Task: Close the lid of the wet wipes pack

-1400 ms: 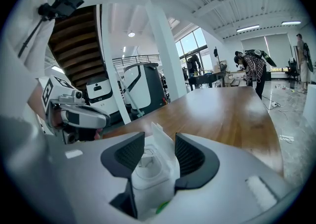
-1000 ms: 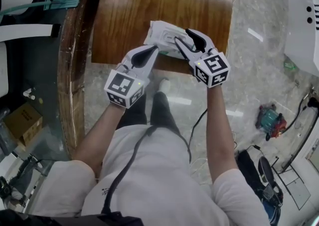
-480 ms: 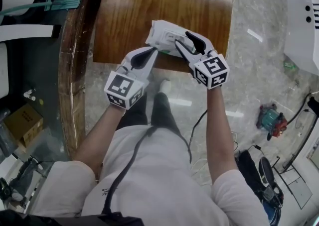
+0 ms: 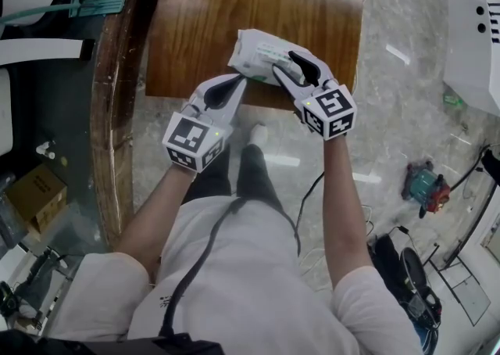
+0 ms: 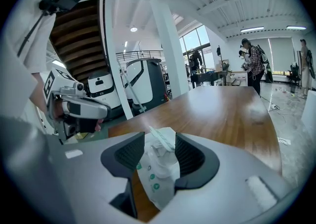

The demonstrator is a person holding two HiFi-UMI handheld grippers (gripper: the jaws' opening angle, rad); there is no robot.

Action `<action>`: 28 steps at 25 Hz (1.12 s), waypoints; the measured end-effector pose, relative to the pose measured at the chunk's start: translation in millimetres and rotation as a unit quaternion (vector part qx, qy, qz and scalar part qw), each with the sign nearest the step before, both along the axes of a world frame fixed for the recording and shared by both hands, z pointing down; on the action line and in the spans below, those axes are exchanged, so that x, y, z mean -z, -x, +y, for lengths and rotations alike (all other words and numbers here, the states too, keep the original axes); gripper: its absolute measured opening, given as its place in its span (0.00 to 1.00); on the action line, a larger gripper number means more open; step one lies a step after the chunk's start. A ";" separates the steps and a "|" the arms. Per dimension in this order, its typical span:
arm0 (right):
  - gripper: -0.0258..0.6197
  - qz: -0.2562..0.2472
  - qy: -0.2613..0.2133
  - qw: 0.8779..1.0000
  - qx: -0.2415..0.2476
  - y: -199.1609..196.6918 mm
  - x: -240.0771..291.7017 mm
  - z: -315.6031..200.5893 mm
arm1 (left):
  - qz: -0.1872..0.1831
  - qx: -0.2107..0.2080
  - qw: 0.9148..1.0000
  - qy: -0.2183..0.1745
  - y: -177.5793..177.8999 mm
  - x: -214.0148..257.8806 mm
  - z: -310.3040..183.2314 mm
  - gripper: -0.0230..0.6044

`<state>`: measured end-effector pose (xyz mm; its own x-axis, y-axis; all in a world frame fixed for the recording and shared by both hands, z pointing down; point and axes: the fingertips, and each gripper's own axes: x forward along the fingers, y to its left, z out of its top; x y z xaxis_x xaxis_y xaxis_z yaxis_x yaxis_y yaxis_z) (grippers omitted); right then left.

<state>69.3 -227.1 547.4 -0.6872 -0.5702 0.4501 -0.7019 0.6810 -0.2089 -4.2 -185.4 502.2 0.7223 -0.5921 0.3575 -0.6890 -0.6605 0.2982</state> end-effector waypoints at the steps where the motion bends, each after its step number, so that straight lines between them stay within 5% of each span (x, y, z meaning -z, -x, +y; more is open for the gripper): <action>1: 0.33 0.001 0.000 1.000 0.001 0.7 -0.3 0.8 | 0.000 0.000 1.000 0.000 0.5 0.6 0.7 0.04; 28: 0.33 0.046 0.029 0.998 0.033 31.2 -20.9 24.9 | 0.003 0.008 1.000 -0.007 28.2 6.0 16.9 0.04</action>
